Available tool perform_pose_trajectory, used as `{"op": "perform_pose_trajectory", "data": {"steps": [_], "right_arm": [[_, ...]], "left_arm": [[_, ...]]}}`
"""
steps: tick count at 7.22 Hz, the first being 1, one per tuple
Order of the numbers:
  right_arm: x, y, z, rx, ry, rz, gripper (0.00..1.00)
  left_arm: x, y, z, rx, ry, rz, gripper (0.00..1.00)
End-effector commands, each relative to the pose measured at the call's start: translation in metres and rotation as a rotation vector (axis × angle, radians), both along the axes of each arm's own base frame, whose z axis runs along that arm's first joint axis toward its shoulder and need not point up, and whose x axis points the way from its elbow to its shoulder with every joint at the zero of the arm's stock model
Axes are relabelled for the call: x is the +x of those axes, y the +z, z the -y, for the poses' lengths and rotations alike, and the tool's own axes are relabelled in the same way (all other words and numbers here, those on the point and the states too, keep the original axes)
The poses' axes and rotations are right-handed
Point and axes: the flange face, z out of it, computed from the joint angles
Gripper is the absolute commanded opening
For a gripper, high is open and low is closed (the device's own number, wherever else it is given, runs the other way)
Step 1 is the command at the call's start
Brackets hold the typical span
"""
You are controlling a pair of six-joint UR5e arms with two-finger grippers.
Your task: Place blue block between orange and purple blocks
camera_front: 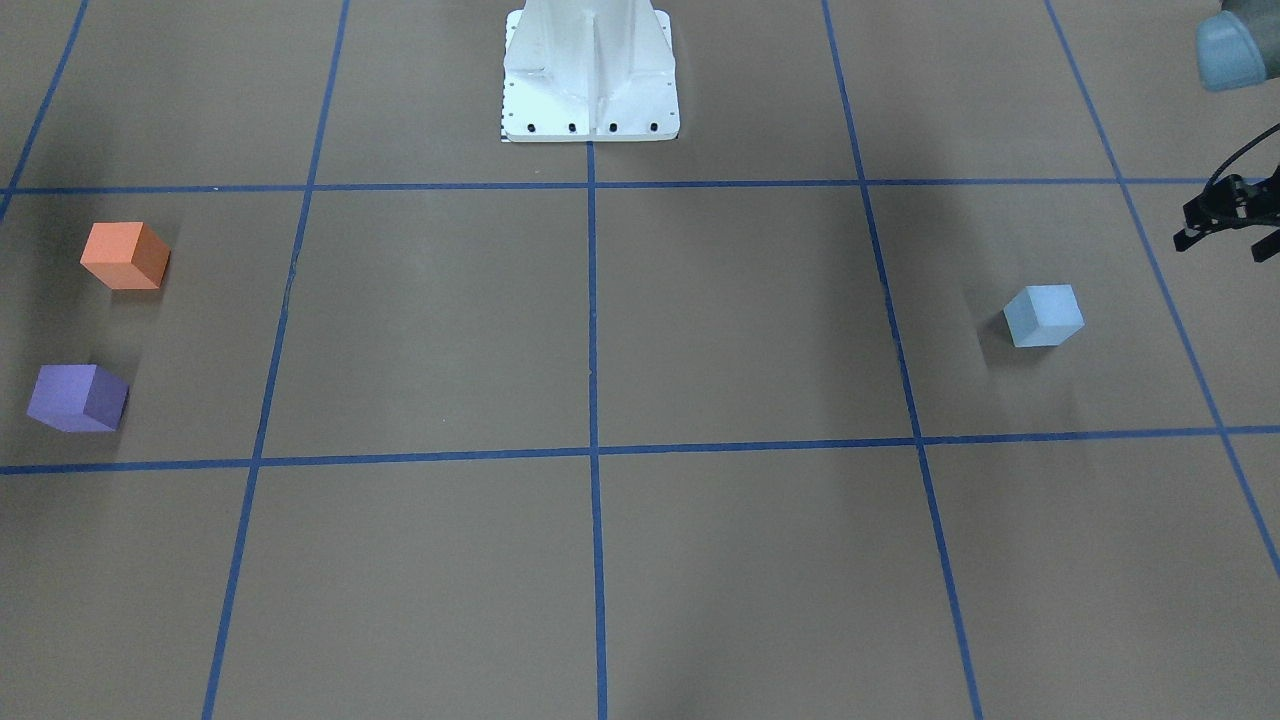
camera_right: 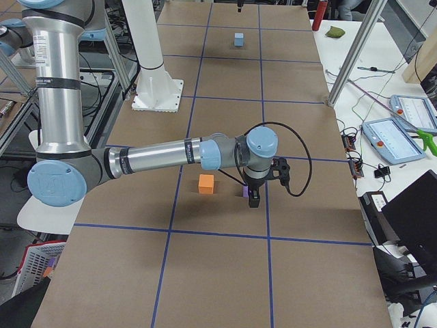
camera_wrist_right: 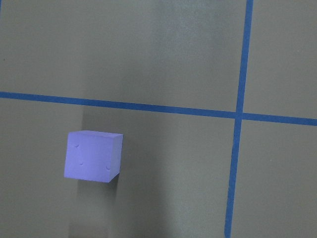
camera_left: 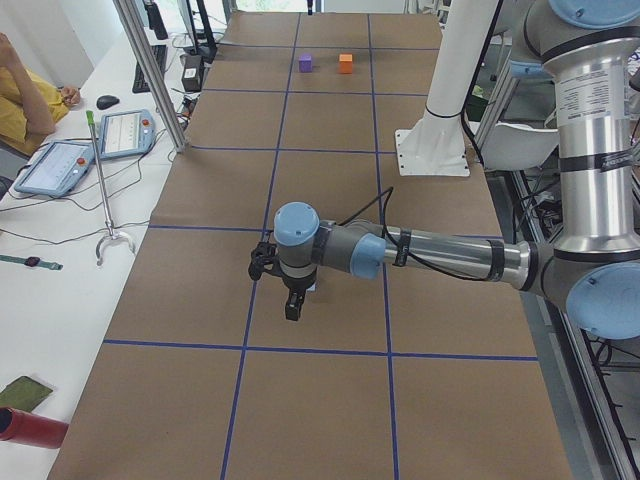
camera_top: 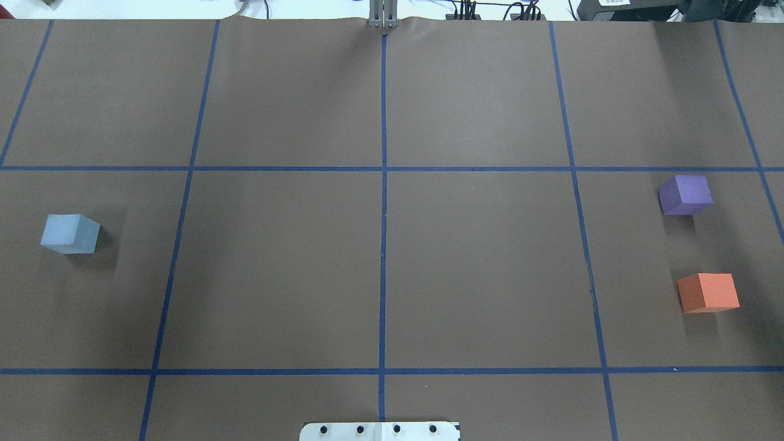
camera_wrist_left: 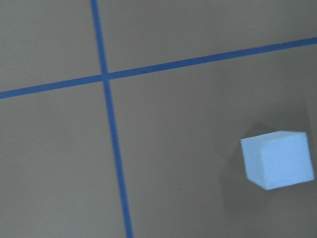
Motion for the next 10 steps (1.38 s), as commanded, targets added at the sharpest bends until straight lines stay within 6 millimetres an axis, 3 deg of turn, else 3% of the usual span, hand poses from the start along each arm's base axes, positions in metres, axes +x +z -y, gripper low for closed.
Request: {"op": "perform_pose_trajectory", "data": {"steps": [1, 2, 3, 5, 6, 7, 10], "right_arm": [[-0.003, 0.004, -0.002, -0.005, -0.007, 0.001, 1.00], [-0.004, 0.005, -0.003, -0.007, -0.009, 0.002, 1.00], [-0.005, 0.005, -0.003, -0.008, -0.011, 0.005, 1.00], [-0.008, 0.007, -0.003, -0.011, -0.018, 0.005, 1.00], [-0.009, 0.007, -0.003, -0.012, -0.020, 0.005, 1.00], [-0.011, 0.007, -0.003, -0.013, -0.022, 0.005, 1.00], [-0.012, 0.007, -0.003, -0.013, -0.025, 0.006, 1.00]], "left_arm": [[0.063, -0.006, 0.015, -0.027, 0.032, -0.023, 1.00], [0.102, -0.018, 0.016, -0.082, 0.021, -0.022, 1.00], [0.127, -0.022, 0.017, -0.103, 0.032, -0.023, 1.00], [0.135, 0.009, 0.021, -0.106, 0.038, -0.008, 1.00], [0.149, 0.017, 0.028, -0.094, 0.046, -0.004, 1.00], [0.156, 0.017, 0.037, -0.098, 0.045, -0.004, 1.00], [0.158, 0.018, 0.036, -0.098, 0.050, -0.002, 1.00]]}}
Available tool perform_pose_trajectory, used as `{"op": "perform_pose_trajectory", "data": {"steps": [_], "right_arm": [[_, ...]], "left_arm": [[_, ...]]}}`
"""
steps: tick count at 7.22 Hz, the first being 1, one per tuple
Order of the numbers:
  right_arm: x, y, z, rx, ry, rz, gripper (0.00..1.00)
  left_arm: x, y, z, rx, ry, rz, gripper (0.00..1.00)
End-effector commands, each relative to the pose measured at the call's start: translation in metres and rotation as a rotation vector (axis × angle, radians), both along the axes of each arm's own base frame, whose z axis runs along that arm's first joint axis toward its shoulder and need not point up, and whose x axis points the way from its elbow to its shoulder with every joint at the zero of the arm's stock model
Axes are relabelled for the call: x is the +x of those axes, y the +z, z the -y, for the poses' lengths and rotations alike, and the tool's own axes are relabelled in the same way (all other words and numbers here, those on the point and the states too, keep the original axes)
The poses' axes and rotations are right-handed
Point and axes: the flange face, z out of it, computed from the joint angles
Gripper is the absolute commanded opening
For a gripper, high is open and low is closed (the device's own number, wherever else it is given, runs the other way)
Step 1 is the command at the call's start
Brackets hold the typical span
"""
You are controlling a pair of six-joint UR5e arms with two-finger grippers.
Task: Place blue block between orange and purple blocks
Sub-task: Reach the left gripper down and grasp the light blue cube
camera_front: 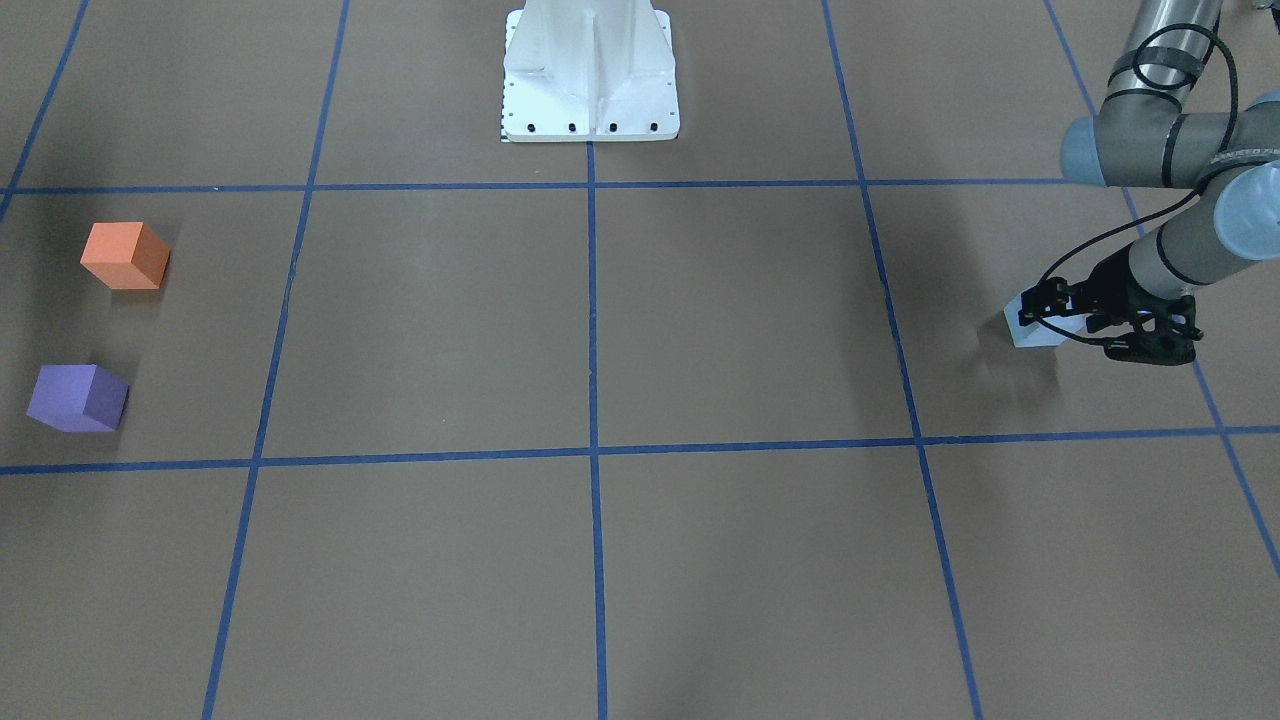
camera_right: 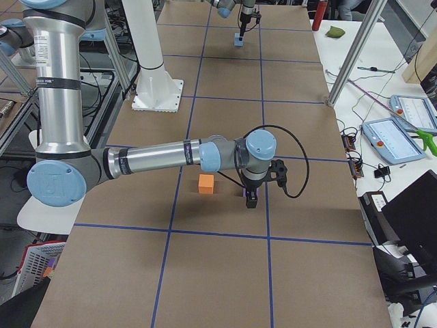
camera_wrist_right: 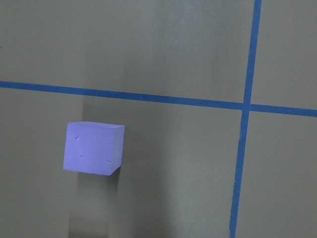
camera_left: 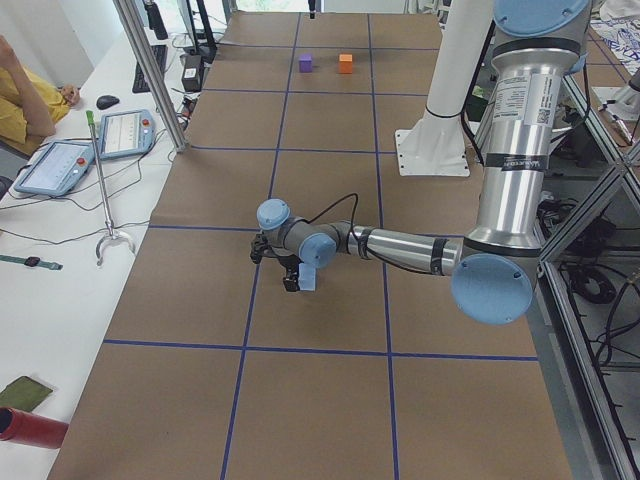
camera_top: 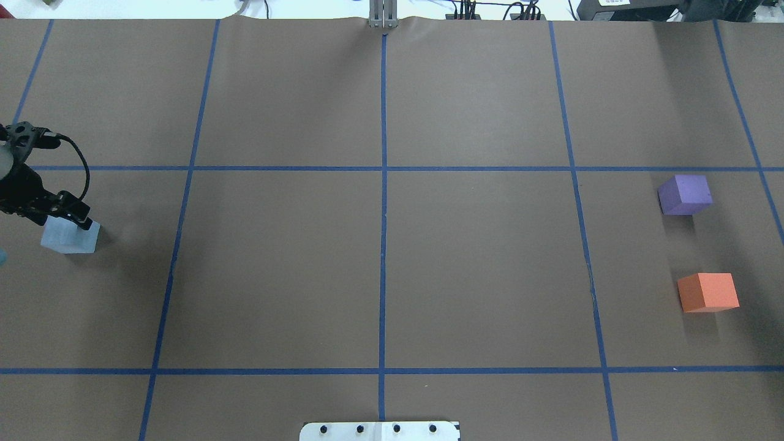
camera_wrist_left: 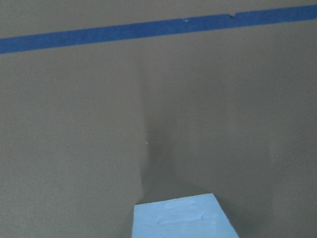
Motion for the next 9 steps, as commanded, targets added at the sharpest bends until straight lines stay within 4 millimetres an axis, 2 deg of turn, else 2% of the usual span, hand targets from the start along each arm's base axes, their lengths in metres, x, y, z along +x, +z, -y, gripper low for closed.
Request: {"op": "perform_pose_trajectory", "data": {"steps": [1, 4, 5, 6, 7, 8, 9], "right_arm": [[-0.003, 0.001, -0.001, -0.004, -0.006, 0.000, 1.00], [-0.008, 0.002, -0.001, -0.005, -0.015, 0.000, 1.00], [-0.009, 0.002, -0.001, -0.005, -0.017, 0.000, 1.00], [-0.012, 0.001, 0.000, -0.005, -0.022, 0.000, 1.00], [-0.015, 0.000, -0.001, -0.007, -0.027, 0.016, 1.00], [-0.016, -0.002, -0.001, -0.006, -0.030, 0.030, 1.00], [-0.016, -0.006, -0.001, 0.003, -0.032, 0.035, 1.00]], "left_arm": [[0.004, 0.003, -0.003, -0.009, 0.005, 0.005, 1.00], [0.017, 0.000, -0.010, -0.074, -0.039, 0.023, 0.99], [0.015, 0.004, -0.011, -0.072, -0.048, 0.040, 0.32], [0.019, 0.006, -0.012, -0.078, -0.045, 0.046, 0.00], [0.022, -0.005, -0.012, -0.070, -0.043, 0.035, 0.00], [0.023, -0.040, -0.011, -0.095, -0.071, 0.025, 0.00], [0.037, -0.111, 0.005, -0.139, -0.137, 0.017, 0.00]]}}
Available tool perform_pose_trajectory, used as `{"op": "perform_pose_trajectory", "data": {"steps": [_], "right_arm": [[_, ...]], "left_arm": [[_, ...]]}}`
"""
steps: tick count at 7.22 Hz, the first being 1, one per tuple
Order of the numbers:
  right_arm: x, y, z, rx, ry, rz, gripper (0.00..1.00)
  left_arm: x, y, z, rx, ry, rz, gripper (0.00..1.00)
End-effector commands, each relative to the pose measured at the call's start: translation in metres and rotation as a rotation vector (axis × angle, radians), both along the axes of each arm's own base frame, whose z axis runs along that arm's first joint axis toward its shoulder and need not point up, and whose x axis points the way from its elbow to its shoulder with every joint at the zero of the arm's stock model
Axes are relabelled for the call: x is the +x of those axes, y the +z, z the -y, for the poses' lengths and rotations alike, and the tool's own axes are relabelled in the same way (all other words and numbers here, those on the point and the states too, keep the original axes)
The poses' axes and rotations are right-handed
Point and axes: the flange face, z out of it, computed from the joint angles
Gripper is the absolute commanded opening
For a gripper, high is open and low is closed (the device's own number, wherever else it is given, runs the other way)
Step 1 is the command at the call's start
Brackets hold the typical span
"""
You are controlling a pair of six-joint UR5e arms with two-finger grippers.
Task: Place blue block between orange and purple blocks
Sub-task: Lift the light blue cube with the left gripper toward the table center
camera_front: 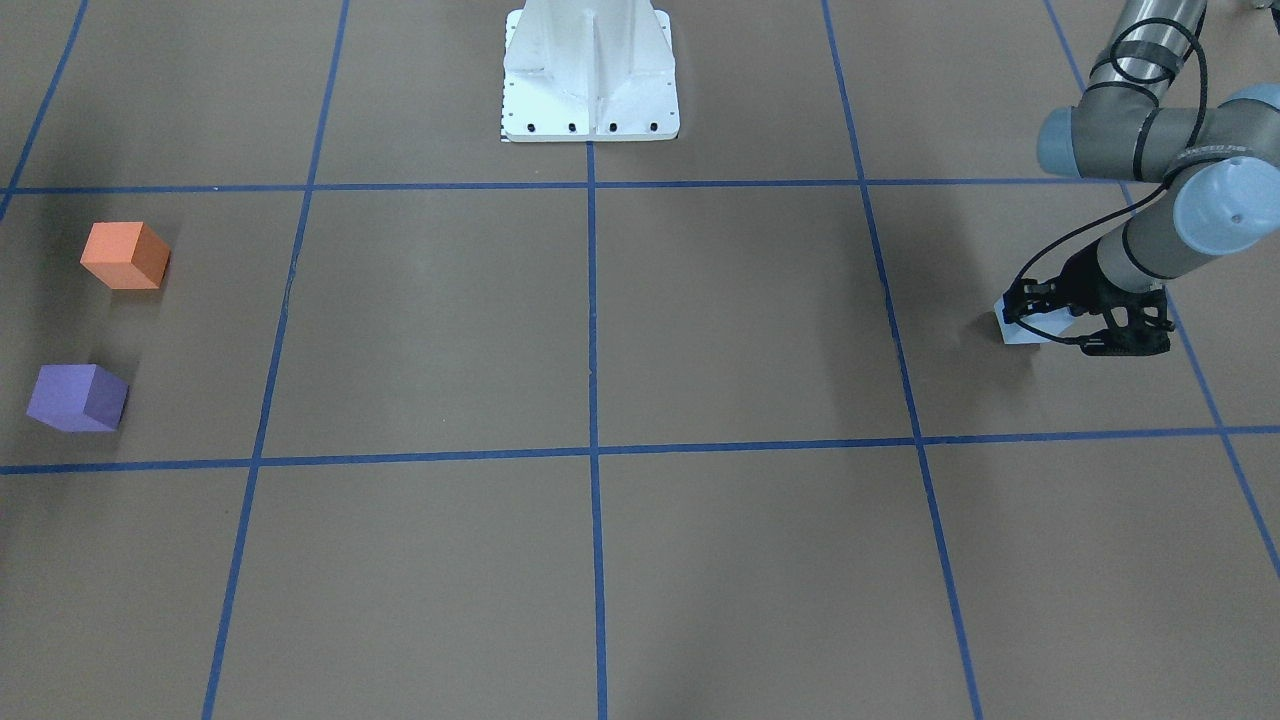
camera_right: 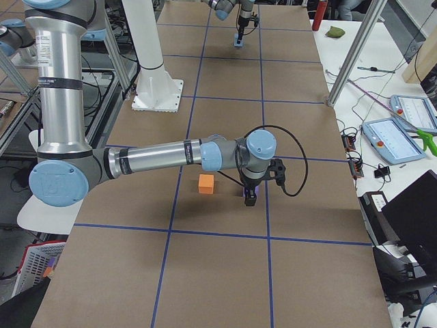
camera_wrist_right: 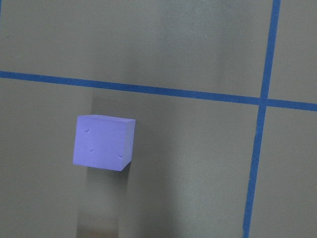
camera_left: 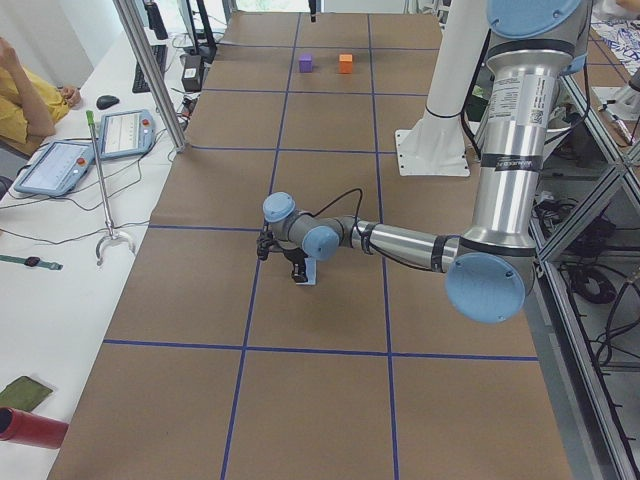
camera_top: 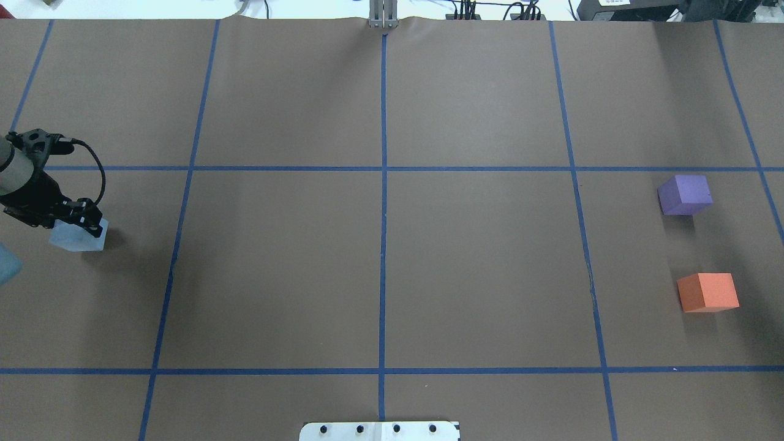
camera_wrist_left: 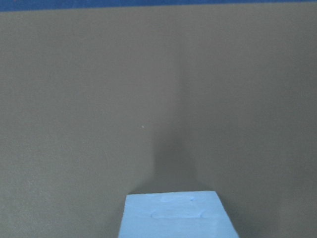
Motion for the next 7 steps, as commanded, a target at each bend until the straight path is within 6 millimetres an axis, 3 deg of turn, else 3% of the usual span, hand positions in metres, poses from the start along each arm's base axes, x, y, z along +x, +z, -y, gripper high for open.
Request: {"op": "perform_pose_trajectory", "data": {"steps": [1, 2, 3, 4, 5, 7], "right_arm": [[-0.003, -0.001, -0.001, 0.001, -0.007, 0.008, 1.00], [-0.003, 0.001, -0.001, -0.004, -0.006, 0.007, 1.00], [-0.005, 0.000, 0.000, 0.000, -0.008, 0.006, 1.00], [-0.006, -0.003, 0.001, 0.004, -0.010, 0.007, 1.00], [-0.006, -0.006, 0.000, 0.008, -0.011, 0.011, 1.00], [-0.016, -0.012, -0.002, 0.016, -0.032, 0.032, 1.00]], "left_arm": [[0.053, -0.142, 0.014, -0.052, -0.061, -0.038, 0.00], [0.140, -0.222, -0.005, -0.068, -0.019, -0.088, 0.00], [0.206, -0.292, -0.008, -0.123, -0.042, -0.117, 0.00], [0.246, -0.344, 0.002, -0.123, -0.078, -0.122, 0.00], [0.306, -0.378, -0.016, -0.099, -0.092, -0.094, 0.00], [0.395, -0.456, 0.007, -0.029, -0.117, -0.058, 0.00]]}}
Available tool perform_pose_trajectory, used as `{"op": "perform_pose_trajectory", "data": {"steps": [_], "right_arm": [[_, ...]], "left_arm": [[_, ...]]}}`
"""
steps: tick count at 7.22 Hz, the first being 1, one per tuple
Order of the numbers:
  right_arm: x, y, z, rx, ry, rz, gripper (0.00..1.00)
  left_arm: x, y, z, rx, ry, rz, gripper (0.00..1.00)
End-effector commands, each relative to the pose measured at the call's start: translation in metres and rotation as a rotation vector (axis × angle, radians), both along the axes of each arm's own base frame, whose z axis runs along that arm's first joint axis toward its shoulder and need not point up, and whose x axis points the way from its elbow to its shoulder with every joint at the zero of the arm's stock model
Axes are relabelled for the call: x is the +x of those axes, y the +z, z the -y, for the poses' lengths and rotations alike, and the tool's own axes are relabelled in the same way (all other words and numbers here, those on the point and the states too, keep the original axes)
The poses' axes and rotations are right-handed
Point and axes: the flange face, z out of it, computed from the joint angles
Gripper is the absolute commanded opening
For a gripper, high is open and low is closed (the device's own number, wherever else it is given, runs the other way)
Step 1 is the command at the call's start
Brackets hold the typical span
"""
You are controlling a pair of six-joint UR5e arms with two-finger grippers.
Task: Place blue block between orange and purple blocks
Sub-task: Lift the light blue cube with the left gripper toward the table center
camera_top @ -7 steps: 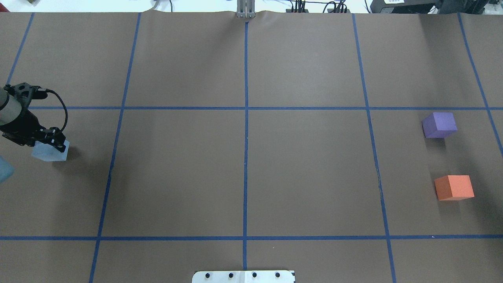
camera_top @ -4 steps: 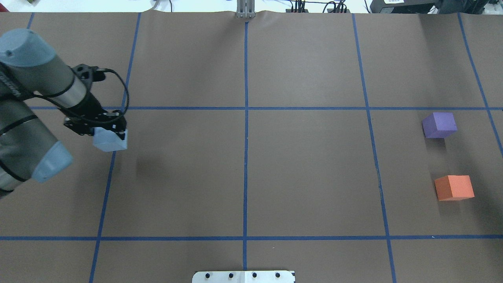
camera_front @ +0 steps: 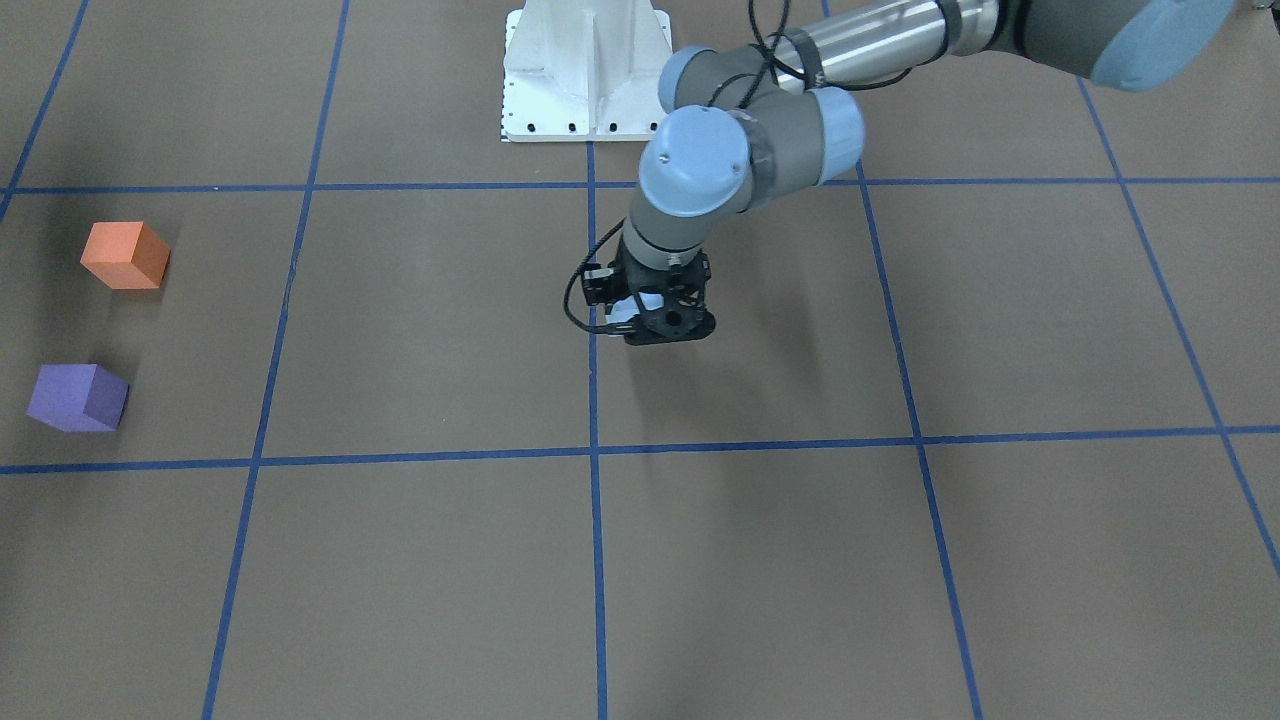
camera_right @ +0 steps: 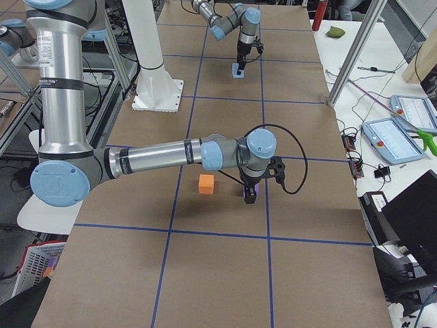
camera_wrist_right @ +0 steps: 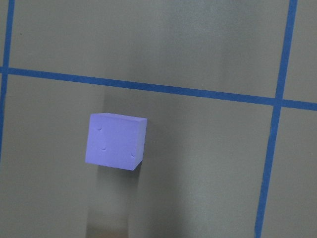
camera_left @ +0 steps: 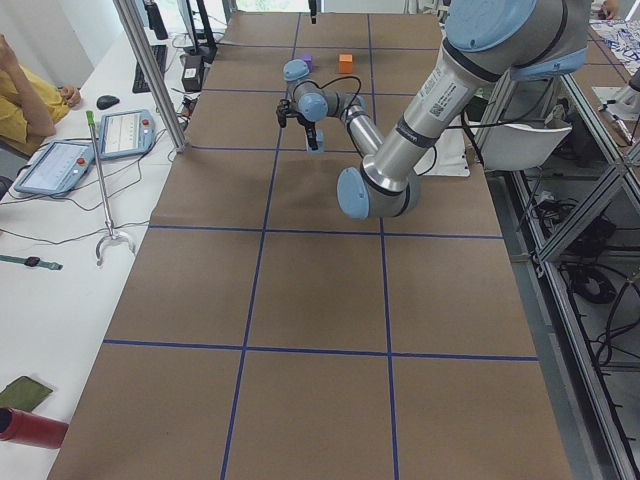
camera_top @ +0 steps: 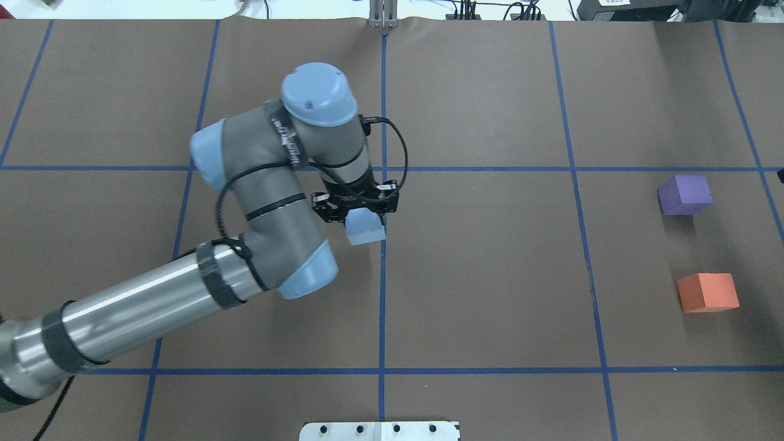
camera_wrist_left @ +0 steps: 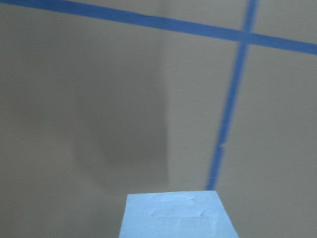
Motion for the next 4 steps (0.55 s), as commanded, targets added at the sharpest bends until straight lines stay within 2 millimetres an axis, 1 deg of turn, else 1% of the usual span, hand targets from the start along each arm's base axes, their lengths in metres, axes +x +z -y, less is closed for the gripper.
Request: {"op": "perform_pose_trajectory", "data": {"steps": [1, 2, 3, 4], "right_arm": [[-0.010, -0.005, -0.001, 0.005, -0.021, 0.013, 1.00], [-0.018, -0.008, -0.002, 0.010, -0.033, 0.040, 1.00], [-0.020, -0.010, -0.001, 0.017, -0.031, 0.047, 1.00], [-0.025, -0.013, -0.003, 0.004, -0.036, 0.076, 1.00]], "left_arm": [[0.100, -0.069, -0.008, 0.113, -0.036, 0.013, 0.00], [0.118, -0.074, -0.024, 0.172, -0.056, 0.015, 0.00], [0.128, -0.076, -0.027, 0.169, -0.050, 0.026, 0.27], [0.143, -0.084, -0.025, 0.169, -0.062, 0.056, 0.55]]}}
